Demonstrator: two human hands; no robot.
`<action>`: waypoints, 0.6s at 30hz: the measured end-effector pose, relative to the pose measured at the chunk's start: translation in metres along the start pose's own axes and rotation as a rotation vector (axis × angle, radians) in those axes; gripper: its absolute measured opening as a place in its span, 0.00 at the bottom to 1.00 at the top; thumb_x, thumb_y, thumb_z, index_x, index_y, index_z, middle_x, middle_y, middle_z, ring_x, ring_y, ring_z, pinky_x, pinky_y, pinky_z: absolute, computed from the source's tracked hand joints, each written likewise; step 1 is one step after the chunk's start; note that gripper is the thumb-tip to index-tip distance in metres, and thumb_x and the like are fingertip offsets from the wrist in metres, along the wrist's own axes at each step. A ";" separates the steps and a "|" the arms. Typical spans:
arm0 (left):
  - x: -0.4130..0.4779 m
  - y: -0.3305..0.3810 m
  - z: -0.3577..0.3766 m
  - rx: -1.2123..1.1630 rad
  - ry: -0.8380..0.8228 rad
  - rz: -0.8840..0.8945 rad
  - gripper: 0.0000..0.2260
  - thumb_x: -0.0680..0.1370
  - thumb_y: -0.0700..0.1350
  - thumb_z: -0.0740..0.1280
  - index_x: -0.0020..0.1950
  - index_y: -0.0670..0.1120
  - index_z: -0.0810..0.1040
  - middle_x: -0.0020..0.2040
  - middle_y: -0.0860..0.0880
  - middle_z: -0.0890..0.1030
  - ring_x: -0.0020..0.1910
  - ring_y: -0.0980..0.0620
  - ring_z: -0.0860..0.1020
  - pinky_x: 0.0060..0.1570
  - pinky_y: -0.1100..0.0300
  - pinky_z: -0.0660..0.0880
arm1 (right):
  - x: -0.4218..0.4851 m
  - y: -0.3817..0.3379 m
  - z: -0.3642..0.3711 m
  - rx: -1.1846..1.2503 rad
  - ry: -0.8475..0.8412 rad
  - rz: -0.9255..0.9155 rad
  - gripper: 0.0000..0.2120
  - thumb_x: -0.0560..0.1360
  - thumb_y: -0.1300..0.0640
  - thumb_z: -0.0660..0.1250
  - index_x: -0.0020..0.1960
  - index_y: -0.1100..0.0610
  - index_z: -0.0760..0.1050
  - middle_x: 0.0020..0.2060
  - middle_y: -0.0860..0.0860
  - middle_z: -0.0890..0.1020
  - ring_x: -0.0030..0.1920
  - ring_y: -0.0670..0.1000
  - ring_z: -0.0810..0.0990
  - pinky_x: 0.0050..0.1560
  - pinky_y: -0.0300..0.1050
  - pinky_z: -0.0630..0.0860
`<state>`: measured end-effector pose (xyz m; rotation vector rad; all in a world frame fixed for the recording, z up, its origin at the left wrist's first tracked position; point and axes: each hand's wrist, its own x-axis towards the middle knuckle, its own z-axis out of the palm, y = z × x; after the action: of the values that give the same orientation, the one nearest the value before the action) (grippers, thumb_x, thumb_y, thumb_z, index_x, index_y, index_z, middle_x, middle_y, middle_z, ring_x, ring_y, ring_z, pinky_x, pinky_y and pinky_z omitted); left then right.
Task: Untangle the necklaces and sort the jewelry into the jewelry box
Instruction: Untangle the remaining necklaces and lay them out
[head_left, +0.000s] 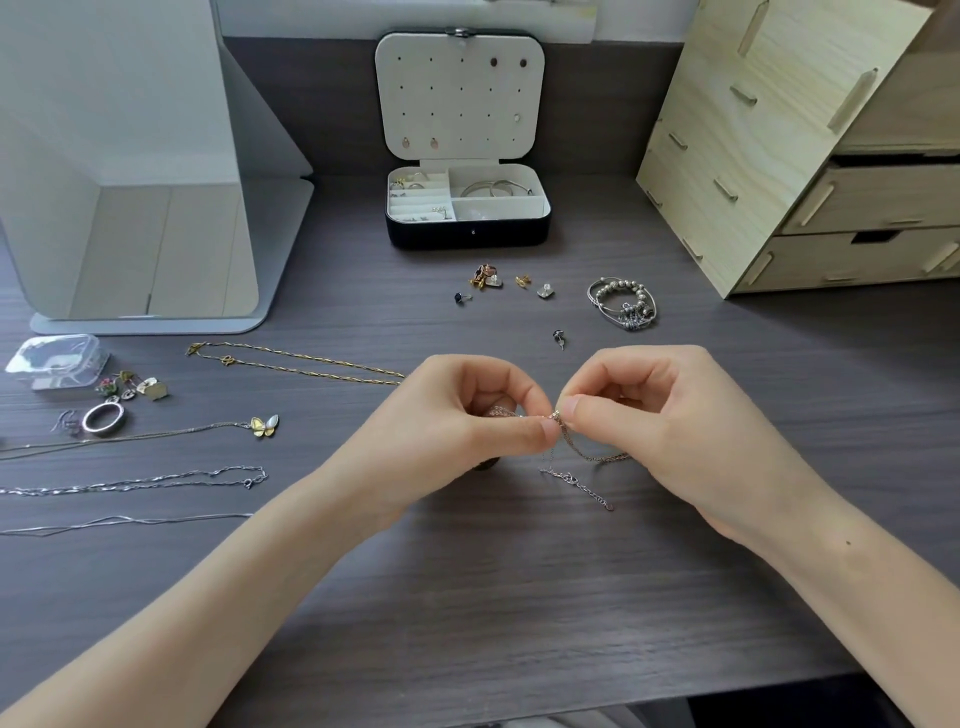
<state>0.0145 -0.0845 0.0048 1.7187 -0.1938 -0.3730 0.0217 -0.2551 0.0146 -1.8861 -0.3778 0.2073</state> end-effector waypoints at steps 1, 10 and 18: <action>0.000 0.000 0.000 0.006 -0.010 -0.010 0.02 0.65 0.47 0.71 0.35 0.50 0.80 0.34 0.44 0.70 0.34 0.49 0.65 0.35 0.58 0.61 | 0.000 0.000 0.001 -0.021 0.003 -0.016 0.06 0.69 0.61 0.69 0.33 0.58 0.79 0.29 0.53 0.77 0.31 0.46 0.70 0.31 0.38 0.66; 0.000 0.000 -0.004 0.010 -0.013 -0.091 0.03 0.63 0.47 0.71 0.32 0.50 0.79 0.30 0.50 0.75 0.36 0.51 0.68 0.43 0.53 0.60 | 0.004 -0.003 0.003 -0.169 -0.043 -0.031 0.07 0.67 0.60 0.67 0.31 0.58 0.76 0.25 0.55 0.74 0.27 0.44 0.68 0.29 0.36 0.64; -0.001 0.001 -0.006 -0.168 -0.048 -0.116 0.02 0.65 0.43 0.70 0.34 0.48 0.78 0.30 0.50 0.63 0.26 0.56 0.59 0.32 0.60 0.55 | 0.003 -0.007 0.004 -0.306 -0.100 -0.093 0.07 0.67 0.55 0.62 0.33 0.55 0.74 0.27 0.55 0.75 0.27 0.49 0.69 0.29 0.43 0.67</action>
<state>0.0163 -0.0788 0.0072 1.5600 -0.0944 -0.5025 0.0224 -0.2487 0.0198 -2.1577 -0.5910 0.1895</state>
